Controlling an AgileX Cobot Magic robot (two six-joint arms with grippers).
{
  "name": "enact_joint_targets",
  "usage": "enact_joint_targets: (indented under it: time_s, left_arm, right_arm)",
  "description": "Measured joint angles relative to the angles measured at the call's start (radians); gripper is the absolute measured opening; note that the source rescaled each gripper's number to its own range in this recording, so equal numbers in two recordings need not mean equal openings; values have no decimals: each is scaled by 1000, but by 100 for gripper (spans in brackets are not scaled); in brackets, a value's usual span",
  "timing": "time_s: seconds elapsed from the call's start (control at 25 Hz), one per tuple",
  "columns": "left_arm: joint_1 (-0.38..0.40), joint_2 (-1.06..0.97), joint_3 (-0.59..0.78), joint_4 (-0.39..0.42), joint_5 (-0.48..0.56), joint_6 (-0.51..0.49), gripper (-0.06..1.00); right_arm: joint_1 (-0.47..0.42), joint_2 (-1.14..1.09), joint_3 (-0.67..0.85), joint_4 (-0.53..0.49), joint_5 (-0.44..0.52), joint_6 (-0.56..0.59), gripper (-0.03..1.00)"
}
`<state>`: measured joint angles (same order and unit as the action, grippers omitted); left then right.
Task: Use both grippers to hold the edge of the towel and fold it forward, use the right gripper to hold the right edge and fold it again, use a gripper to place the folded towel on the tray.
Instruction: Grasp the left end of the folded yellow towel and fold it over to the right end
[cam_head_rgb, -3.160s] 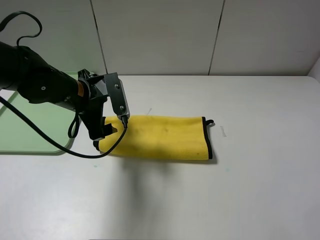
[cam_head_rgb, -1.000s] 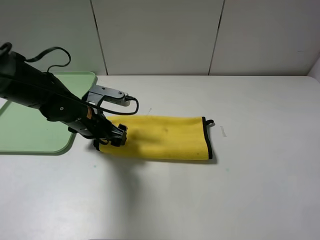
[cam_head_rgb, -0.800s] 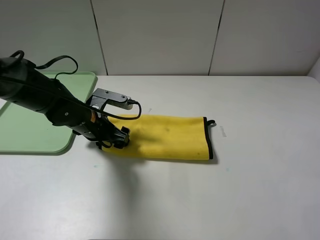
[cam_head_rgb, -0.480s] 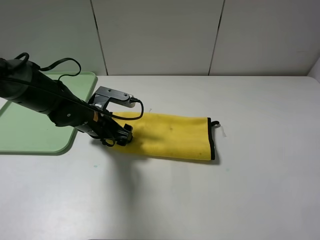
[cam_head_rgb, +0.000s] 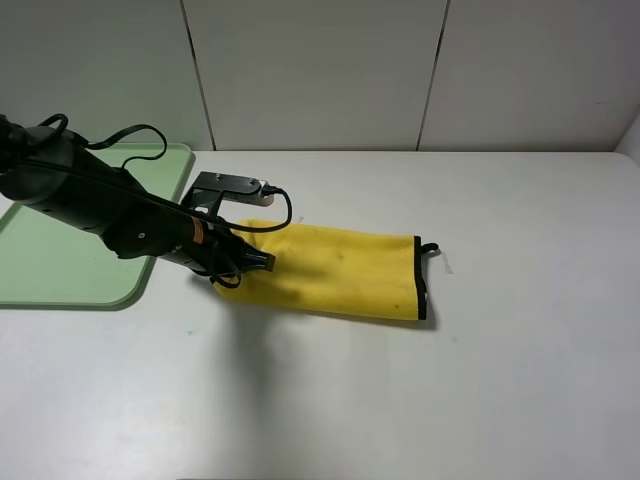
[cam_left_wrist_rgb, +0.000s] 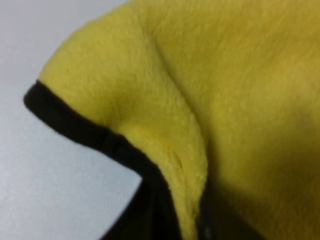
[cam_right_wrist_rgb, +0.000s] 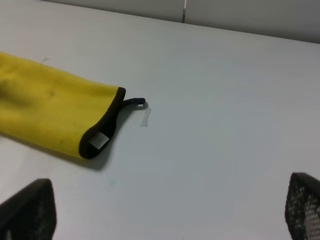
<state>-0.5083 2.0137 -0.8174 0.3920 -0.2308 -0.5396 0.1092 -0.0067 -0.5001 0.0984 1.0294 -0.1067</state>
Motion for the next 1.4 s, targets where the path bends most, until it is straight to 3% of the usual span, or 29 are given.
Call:
enact_joint_targets:
  time_s: [0.32, 0.6, 0.92, 1.4]
  left_arm:
    - [-1, -20, -2, -3, 45, -7, 7]
    - [-1, -146, -62, -3, 471, 53, 7]
    - [-90, -216, -270, 2, 810, 123, 7]
    - [-332, -132, -450, -1, 858, 137, 7]
  right_arm:
    - [0, 0, 0, 0, 0, 1, 100]
    - [0, 0, 0, 0, 0, 1, 100]
    - [0, 0, 0, 0, 0, 1, 100]
    - [0, 0, 0, 0, 0, 1, 100]
